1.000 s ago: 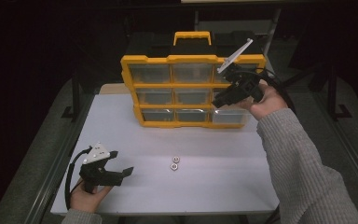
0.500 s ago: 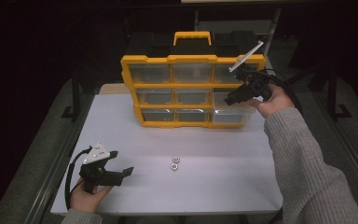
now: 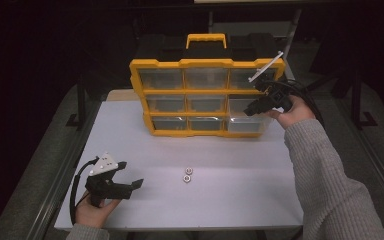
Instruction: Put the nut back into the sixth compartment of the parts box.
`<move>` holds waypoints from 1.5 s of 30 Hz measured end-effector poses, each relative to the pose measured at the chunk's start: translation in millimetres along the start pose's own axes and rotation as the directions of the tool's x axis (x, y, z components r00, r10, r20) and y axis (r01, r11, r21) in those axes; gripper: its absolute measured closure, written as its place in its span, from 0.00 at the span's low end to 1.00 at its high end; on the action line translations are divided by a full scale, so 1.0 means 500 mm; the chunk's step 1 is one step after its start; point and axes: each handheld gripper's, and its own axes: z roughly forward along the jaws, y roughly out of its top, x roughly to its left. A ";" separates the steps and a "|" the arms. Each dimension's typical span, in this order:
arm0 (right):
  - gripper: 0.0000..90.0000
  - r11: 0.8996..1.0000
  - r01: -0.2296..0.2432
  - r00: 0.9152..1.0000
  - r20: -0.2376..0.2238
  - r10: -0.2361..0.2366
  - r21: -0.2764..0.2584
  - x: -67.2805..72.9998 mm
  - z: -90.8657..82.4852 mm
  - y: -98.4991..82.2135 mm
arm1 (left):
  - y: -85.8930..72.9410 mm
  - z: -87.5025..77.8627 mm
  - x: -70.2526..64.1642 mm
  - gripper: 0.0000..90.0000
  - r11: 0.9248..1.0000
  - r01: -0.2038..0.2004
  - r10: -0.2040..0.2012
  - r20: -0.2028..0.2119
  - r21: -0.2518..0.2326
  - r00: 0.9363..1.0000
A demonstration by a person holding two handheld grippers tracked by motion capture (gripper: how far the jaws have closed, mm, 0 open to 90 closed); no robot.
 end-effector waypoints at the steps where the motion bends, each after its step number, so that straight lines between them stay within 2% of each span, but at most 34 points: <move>1: 0.74 1.000 0.001 1.000 0.002 -0.001 -0.004 0.000 -0.002 0.001 | 0.000 0.000 0.000 0.17 1.000 0.000 0.000 0.000 0.000 1.000; 4: 0.73 1.000 -0.001 1.000 -0.001 0.001 -0.021 0.003 -0.007 0.003 | 0.000 0.000 0.000 0.17 1.000 -0.001 0.001 0.001 0.000 1.000; 9: 0.73 1.000 0.010 1.000 -0.003 -0.010 -0.022 0.014 -0.013 0.007 | 0.000 0.000 0.000 0.17 1.000 0.003 -0.003 0.000 -0.002 1.000; 15: 0.72 0.998 0.039 0.999 -0.010 -0.039 -0.053 0.035 -0.042 0.023 | 0.000 0.003 0.000 0.17 1.000 0.004 -0.004 0.001 -0.009 1.000; 19: 0.70 0.995 0.069 0.997 -0.036 -0.072 -0.074 0.064 -0.059 0.036 | 0.000 0.001 0.001 0.17 1.000 0.001 -0.001 0.000 -0.005 1.000; 22: 0.69 0.994 0.077 0.996 -0.045 -0.081 -0.080 0.074 -0.061 0.040 | 0.000 0.001 0.000 0.17 1.000 0.008 -0.008 0.001 -0.011 1.000; 25: 0.67 0.990 0.106 0.991 -0.071 -0.113 -0.091 0.099 -0.058 0.050 | 0.000 0.001 0.000 0.17 1.000 0.007 -0.007 0.001 -0.007 1.000; 28: 0.66 0.986 0.133 0.986 -0.086 -0.141 -0.097 0.122 -0.051 0.056 | 0.000 0.002 0.001 0.17 1.000 0.006 -0.006 0.001 -0.010 1.000; 29: 0.66 0.986 0.133 0.986 -0.086 -0.141 -0.097 0.122 -0.051 0.056 | 0.000 0.002 0.001 0.17 1.000 0.006 -0.006 0.001 -0.009 1.000; 32: 0.64 0.983 0.148 0.980 -0.119 -0.161 -0.108 0.147 -0.035 0.059 | 0.000 0.002 0.001 0.17 1.000 0.008 -0.008 0.000 -0.011 1.000; 34: 0.63 0.979 0.172 0.972 -0.141 -0.187 -0.107 0.164 -0.013 0.059 | -0.001 0.002 0.000 0.17 1.000 0.007 -0.007 -0.001 -0.013 1.000; 37: 0.62 0.976 0.188 0.966 -0.160 -0.204 -0.108 0.181 0.010 0.059 | -0.001 0.001 0.001 0.17 1.000 0.007 -0.007 -0.001 -0.012 1.000; 39: 0.62 0.972 0.204 0.960 -0.169 -0.221 -0.115 0.193 0.024 0.059 | -0.001 0.002 0.000 0.17 0.999 0.024 -0.024 0.001 -0.024 1.000; 43: 0.61 0.969 0.216 0.954 -0.185 -0.236 -0.120 0.212 0.042 0.057 | -0.001 0.002 0.000 0.17 1.000 0.019 -0.019 0.000 -0.022 1.000; 44: 0.61 0.966 0.230 0.949 -0.193 -0.250 -0.122 0.222 0.053 0.056 | -0.001 0.002 0.000 0.17 1.000 0.019 -0.019 0.001 -0.023 1.000; 45: 0.61 0.965 0.231 0.948 -0.197 -0.251 -0.121 0.227 0.059 0.055 | -0.001 0.000 0.002 0.17 1.000 0.003 -0.003 0.000 -0.011 1.000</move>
